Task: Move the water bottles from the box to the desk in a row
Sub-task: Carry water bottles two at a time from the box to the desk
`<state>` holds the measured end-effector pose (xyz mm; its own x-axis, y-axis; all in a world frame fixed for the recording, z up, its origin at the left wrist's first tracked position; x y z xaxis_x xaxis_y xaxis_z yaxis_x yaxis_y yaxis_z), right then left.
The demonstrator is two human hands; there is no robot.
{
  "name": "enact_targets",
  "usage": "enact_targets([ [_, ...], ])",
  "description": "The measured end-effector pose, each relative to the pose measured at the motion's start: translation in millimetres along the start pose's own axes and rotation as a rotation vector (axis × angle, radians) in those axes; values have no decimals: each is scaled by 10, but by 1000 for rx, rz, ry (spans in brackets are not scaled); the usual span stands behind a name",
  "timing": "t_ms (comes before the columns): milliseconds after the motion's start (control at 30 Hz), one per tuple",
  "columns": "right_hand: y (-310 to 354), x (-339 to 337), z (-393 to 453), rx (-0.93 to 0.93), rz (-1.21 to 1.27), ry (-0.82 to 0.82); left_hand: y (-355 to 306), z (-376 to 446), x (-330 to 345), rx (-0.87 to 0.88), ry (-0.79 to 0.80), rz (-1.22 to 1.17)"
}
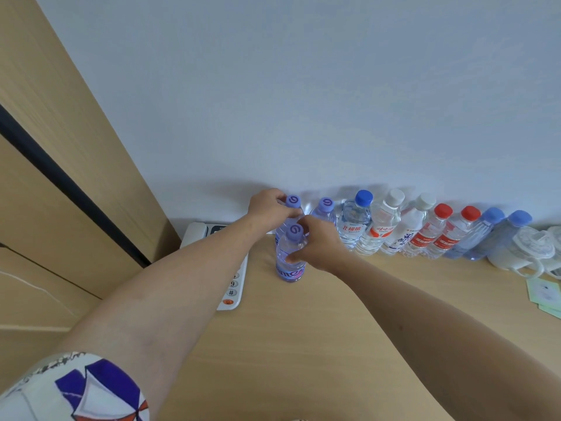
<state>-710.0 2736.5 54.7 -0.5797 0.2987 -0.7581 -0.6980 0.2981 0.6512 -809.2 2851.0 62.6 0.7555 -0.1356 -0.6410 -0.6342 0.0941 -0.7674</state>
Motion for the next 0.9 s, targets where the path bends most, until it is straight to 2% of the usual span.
enact_targets([
  [133, 29, 28, -2, -14, 74, 1, 7, 3, -2, 2, 1, -15],
  [300, 54, 19, -11, -43, 44, 63, 9, -15, -9, -8, 16, -26],
  [500, 89, 57, 7, -1, 51, 8, 27, -33, -29, -58, 52, -78],
  [900, 91, 54, -22, 14, 11, 26, 57, -102, -167, -110, 100, -168],
])
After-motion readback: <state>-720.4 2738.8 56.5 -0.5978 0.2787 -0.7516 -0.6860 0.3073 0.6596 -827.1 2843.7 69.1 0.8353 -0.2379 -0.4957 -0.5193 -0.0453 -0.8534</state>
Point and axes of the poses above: each hand's wrist, its own z-axis towards the middle knuckle, its own x-axis out of the palm, y = z × x, the point moved 6 cm from there along z, towards the middle knuckle, and after that the axes turned 15 degrees about -y, right-handed, at the moved point
